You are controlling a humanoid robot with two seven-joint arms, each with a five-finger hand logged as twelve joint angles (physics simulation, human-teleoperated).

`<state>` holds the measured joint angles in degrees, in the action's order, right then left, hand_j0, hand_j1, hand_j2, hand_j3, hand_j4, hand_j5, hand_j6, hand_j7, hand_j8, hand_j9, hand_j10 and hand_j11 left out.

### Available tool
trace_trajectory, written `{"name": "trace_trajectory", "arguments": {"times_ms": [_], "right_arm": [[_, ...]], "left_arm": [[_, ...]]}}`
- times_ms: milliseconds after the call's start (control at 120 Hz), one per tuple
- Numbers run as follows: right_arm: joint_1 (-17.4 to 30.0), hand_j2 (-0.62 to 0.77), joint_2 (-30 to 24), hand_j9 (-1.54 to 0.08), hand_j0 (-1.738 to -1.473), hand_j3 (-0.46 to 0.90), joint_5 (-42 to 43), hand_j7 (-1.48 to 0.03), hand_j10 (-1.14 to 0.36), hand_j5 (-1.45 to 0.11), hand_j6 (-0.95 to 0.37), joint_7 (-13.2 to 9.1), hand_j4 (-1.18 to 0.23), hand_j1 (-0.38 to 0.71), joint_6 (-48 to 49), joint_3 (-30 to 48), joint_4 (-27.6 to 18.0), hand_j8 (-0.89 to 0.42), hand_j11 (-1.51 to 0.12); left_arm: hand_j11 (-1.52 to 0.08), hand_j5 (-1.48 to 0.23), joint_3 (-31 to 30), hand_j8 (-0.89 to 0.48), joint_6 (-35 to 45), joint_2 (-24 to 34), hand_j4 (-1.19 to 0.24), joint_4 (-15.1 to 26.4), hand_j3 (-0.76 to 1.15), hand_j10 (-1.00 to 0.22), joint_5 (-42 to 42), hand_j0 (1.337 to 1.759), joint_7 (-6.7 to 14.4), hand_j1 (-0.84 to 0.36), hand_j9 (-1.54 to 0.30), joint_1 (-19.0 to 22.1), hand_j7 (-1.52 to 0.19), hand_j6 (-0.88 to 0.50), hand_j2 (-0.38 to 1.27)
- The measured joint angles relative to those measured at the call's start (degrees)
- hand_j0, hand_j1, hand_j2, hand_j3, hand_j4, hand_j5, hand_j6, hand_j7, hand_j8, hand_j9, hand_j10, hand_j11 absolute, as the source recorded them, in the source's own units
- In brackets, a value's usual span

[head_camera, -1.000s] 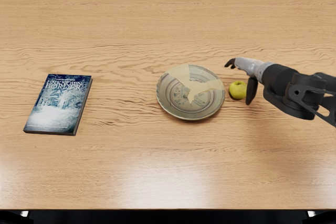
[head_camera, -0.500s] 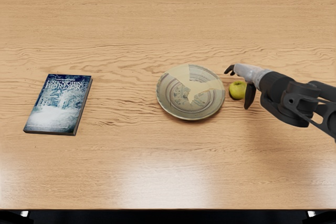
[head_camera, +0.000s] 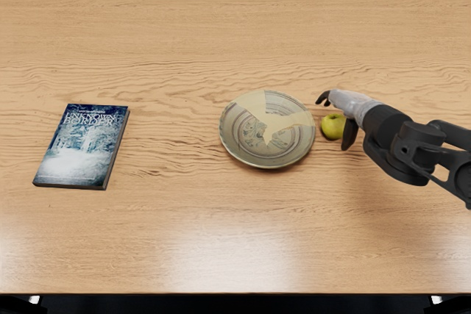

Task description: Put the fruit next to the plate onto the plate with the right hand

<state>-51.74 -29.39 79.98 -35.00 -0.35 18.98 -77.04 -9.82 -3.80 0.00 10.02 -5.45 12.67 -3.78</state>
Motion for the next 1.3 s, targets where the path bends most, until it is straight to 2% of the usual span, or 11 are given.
{"name": "trace_trajectory", "arguments": {"times_ms": [658, 1042, 1200, 1300], "right_arm": [[0.5, -0.06, 1.1, -0.43, -1.658, 0.0, 1.3, -0.43, -0.33, -0.43, -0.33, 0.0, -0.33, 0.04, -0.6, -0.1, 1.1, -0.33, -0.43], [1.2, -0.09, 1.2, -0.6, -1.658, 0.0, 1.3, -0.6, -0.46, -0.59, -0.45, 0.0, -0.47, 0.2, -0.6, 0.0, 1.0, -0.44, -0.6], [1.4, -0.03, 1.1, -0.7, -1.654, 0.0, 1.3, -0.69, -0.53, -0.68, -0.42, 0.0, -0.54, 0.23, -0.7, 0.1, 1.1, -0.39, -0.7], [1.5, 0.05, 1.0, -0.75, -1.653, 0.0, 1.4, -0.74, -0.57, -0.73, -0.43, 0.0, -0.59, 0.25, -0.7, 0.1, 1.1, -0.39, -0.75]], "left_arm": [[0.0, 0.0, 0.0, 0.0, 0.0, 0.0, 0.0, 0.0, 0.0, 0.0, 0.0, 1.658, 0.0, 0.35, 0.0, 0.0, 0.0, 0.0, 0.0], [0.0, 0.0, 0.0, 0.0, 0.0, 0.0, 0.0, 0.0, 0.0, 0.0, 0.0, 1.658, 0.0, 0.35, 0.0, 0.0, 0.0, 0.0, 0.0], [0.0, 0.0, 0.0, 0.0, 0.0, 0.0, 0.0, 0.0, 0.0, 0.0, 0.0, 1.658, 0.0, 0.35, 0.0, 0.0, 0.0, 0.0, 0.0], [0.0, 0.0, 0.0, 0.0, 0.0, 0.0, 0.0, 0.0, 0.0, 0.0, 0.0, 1.658, 0.0, 0.35, 0.0, 0.0, 0.0, 0.0, 0.0]]}}
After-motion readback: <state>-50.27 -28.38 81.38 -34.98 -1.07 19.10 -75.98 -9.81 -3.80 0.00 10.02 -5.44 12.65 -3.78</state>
